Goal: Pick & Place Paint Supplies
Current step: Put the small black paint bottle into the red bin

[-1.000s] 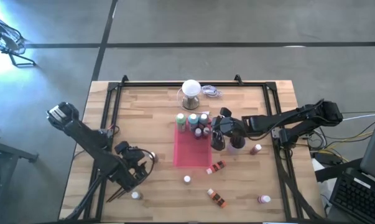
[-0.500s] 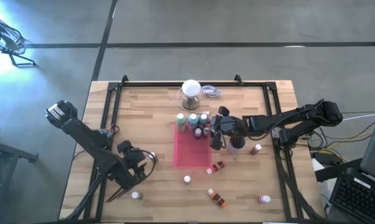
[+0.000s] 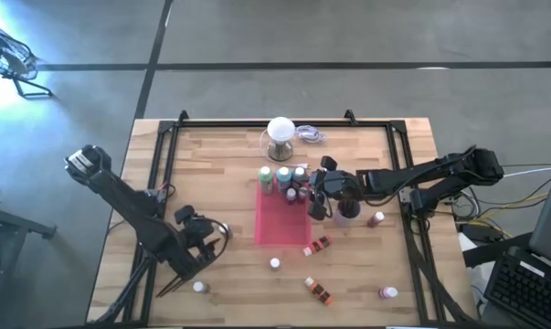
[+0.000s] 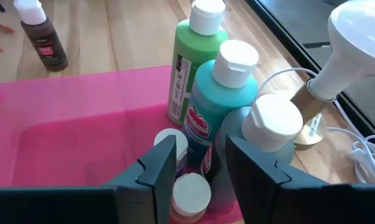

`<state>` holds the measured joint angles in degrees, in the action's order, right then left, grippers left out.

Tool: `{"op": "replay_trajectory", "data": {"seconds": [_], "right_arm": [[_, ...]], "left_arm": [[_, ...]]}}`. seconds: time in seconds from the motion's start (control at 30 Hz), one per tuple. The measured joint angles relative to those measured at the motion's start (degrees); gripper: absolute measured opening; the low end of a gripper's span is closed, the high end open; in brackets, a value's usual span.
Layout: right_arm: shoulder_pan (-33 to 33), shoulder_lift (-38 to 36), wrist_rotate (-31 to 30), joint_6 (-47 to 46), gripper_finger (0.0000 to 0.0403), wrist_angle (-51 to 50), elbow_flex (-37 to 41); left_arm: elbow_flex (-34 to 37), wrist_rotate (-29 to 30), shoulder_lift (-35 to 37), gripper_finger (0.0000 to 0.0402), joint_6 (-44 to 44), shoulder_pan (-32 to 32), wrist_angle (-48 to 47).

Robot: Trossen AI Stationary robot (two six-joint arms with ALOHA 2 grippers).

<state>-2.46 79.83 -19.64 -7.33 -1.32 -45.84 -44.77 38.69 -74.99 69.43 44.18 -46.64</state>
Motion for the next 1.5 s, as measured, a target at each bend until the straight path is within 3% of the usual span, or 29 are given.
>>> {"op": "replay_trajectory", "data": {"seconds": [0.43, 0.8, 1.0, 1.33, 1.5], "right_arm": [[0.0, 0.0, 0.0, 0.0, 0.0149, 0.0, 0.1], [0.0, 0.0, 0.0, 0.0, 0.0179, 0.0, 0.3], [0.0, 0.0, 0.0, 0.0, 0.0185, -0.1, 0.5], [0.0, 0.0, 0.0, -0.2, 0.0165, -0.1, 0.5], [0.0, 0.0, 0.0, -0.2, 0.0150, -0.1, 0.5]], "left_arm": [[0.0, 2.1, 0.5, 0.0282, -8.4, -3.8, 4.7], [0.6, 0.1, 0.5, 0.0282, -11.0, -7.0, 6.5], [3.6, -2.0, 0.4, 0.0282, -13.6, -8.4, 12.6], [4.0, -2.2, 0.4, 0.0279, -15.1, -8.9, 14.6], [4.0, -2.2, 0.4, 0.0247, -14.9, -8.9, 14.5]]}}
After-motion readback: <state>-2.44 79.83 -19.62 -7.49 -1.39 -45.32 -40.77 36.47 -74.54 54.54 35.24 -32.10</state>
